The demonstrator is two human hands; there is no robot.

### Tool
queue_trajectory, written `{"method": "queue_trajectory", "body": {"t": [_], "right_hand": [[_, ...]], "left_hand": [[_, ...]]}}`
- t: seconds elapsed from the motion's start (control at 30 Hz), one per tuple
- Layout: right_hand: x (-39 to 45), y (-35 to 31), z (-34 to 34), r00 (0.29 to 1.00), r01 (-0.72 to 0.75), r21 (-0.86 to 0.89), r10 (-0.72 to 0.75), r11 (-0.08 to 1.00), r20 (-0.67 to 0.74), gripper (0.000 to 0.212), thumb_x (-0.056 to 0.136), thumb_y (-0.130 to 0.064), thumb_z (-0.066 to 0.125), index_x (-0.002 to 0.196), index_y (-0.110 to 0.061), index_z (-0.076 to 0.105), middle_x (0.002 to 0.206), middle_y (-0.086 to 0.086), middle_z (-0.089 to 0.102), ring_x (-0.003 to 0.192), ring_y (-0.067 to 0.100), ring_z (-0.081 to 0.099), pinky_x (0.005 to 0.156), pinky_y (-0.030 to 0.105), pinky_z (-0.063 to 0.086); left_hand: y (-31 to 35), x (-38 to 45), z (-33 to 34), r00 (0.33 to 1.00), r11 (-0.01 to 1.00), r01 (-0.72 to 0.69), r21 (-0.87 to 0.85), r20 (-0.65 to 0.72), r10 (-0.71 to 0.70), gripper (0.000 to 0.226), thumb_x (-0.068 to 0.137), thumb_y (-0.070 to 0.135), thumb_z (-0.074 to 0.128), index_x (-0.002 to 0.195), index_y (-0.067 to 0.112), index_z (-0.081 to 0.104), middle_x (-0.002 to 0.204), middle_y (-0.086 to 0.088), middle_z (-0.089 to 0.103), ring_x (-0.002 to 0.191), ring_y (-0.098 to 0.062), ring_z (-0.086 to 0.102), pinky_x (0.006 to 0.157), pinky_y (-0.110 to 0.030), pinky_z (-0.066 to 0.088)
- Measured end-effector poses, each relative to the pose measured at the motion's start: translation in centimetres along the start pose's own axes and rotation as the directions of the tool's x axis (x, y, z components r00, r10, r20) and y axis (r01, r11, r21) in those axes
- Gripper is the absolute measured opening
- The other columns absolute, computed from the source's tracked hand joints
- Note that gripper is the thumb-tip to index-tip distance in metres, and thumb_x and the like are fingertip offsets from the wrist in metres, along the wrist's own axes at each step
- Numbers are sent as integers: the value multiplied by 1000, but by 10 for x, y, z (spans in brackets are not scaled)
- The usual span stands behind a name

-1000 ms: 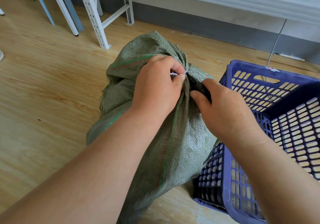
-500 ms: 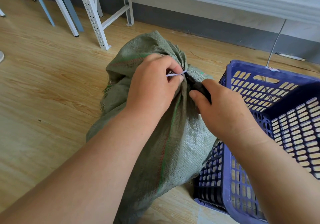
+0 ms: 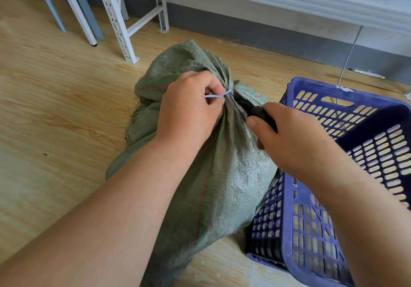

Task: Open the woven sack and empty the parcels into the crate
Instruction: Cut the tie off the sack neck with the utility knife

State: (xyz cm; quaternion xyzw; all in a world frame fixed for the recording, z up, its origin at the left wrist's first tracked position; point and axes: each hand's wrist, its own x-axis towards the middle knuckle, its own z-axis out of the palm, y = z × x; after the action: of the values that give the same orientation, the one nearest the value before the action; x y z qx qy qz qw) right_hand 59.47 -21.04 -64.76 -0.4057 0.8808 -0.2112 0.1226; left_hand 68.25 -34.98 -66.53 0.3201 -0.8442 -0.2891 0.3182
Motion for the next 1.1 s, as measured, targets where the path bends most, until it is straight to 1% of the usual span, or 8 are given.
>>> {"method": "queue_trajectory", "body": {"t": [0.07, 0.2, 0.3, 0.5, 0.7, 0.83, 0.97, 1.1], "right_hand": [[2, -4, 3, 999, 19, 52, -17, 998, -38, 29, 97, -42, 46, 83, -17, 52, 75, 2, 65, 64, 23, 58, 58, 36, 49], [3, -6, 13, 1000, -18, 101, 19, 995, -14, 31, 97, -42, 47, 79, -16, 50, 75, 4, 65, 66, 25, 57, 59, 34, 46], [3, -6, 18, 999, -42, 118, 42, 992, 4, 31, 97, -42, 47, 77, -18, 48, 74, 4, 62, 67, 26, 56, 59, 33, 43], [2, -5, 18, 999, -46, 129, 43, 991, 23, 30, 98, -40, 47, 77, -19, 48, 73, 2, 59, 65, 22, 53, 55, 31, 41], [3, -4, 19, 998, -56, 131, 52, 990, 36, 29, 98, -40, 47, 76, -21, 48, 70, 0, 56, 65, 22, 53, 54, 30, 39], [2, -5, 19, 998, -59, 121, 59, 991, 4, 33, 98, -41, 47, 71, -23, 41, 68, -2, 54, 61, 18, 49, 49, 28, 35], [1, -6, 20, 998, -48, 90, 52, 995, -39, 35, 98, -42, 46, 69, -23, 37, 66, -2, 52, 59, 17, 47, 49, 29, 33], [0, -4, 23, 995, -43, 50, 47, 998, -83, 34, 97, -42, 46, 70, -26, 34, 64, -4, 48, 61, 23, 48, 50, 32, 32]], "left_hand": [[1, 0, 1, 1000, 1000, 1, -18, 2, -1, 8, 79, 18, 74, 82, 25, 70, 88, 8, 61, 74, -13, 63, 68, -33, 52], [3, 0, 0, 1000, 1000, 27, 3, 11, -27, 6, 80, 21, 72, 82, 27, 70, 90, 9, 61, 77, -13, 63, 69, -31, 51], [3, 1, -1, 999, 999, 44, -4, 7, -44, 6, 79, 22, 72, 80, 27, 70, 88, 10, 60, 75, -13, 64, 71, -34, 52], [6, 1, -1, 997, 997, 74, -21, 10, -74, 6, 79, 22, 72, 79, 28, 70, 89, 10, 59, 75, -13, 66, 73, -35, 53], [7, -1, -1, 997, 996, 81, -29, 13, -81, 7, 79, 22, 72, 79, 28, 69, 89, 11, 59, 77, -12, 66, 72, -31, 53], [8, -2, -3, 997, 997, 69, -15, 29, -69, 5, 81, 23, 71, 82, 27, 70, 90, 10, 59, 78, -12, 65, 71, -30, 52], [8, -3, -2, 998, 999, 43, 16, 41, -43, 5, 81, 23, 71, 82, 27, 70, 88, 12, 57, 74, -8, 60, 61, -20, 45], [8, -6, 1, 999, 1000, 15, 12, 51, -16, 6, 81, 23, 72, 81, 28, 69, 86, 12, 57, 72, -6, 57, 66, -21, 46]]}}
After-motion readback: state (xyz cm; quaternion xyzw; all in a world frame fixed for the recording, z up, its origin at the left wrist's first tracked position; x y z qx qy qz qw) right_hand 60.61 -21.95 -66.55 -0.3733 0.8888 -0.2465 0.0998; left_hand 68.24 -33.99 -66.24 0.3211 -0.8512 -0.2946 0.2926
